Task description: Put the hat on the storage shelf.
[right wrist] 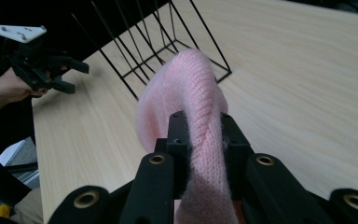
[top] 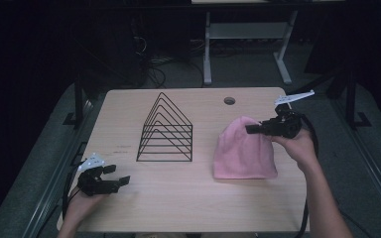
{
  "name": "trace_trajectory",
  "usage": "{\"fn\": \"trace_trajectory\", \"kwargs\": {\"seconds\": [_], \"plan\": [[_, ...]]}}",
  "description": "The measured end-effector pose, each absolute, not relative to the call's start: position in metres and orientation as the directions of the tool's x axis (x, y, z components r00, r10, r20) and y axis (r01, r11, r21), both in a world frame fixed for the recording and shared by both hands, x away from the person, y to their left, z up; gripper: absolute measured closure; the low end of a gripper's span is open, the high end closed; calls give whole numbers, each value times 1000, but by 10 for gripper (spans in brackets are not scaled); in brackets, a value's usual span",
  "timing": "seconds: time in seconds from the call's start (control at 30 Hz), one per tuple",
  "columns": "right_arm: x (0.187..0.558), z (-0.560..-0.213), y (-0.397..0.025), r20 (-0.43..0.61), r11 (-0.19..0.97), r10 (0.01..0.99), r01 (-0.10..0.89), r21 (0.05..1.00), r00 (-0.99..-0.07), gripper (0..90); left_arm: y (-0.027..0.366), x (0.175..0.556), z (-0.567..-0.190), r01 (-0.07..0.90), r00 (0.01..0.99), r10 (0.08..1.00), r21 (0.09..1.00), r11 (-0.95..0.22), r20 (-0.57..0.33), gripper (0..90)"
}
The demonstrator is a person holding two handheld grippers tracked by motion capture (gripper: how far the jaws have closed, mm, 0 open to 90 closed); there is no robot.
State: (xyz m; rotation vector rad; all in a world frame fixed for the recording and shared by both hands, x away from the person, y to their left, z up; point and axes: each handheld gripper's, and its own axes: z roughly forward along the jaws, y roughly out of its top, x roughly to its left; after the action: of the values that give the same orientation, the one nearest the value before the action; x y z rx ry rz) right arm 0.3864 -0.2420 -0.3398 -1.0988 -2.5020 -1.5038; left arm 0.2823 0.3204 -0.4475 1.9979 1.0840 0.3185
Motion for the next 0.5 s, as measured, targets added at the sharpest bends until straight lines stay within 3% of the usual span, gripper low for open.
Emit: {"fn": "trace_trajectory", "kwargs": {"seconds": [0.5], "plan": [[384, -298, -227, 299, 270, 532, 494, 827, -792, 780, 318, 284, -444, 570, 649, 740, 756, -320, -176, 225]]}}
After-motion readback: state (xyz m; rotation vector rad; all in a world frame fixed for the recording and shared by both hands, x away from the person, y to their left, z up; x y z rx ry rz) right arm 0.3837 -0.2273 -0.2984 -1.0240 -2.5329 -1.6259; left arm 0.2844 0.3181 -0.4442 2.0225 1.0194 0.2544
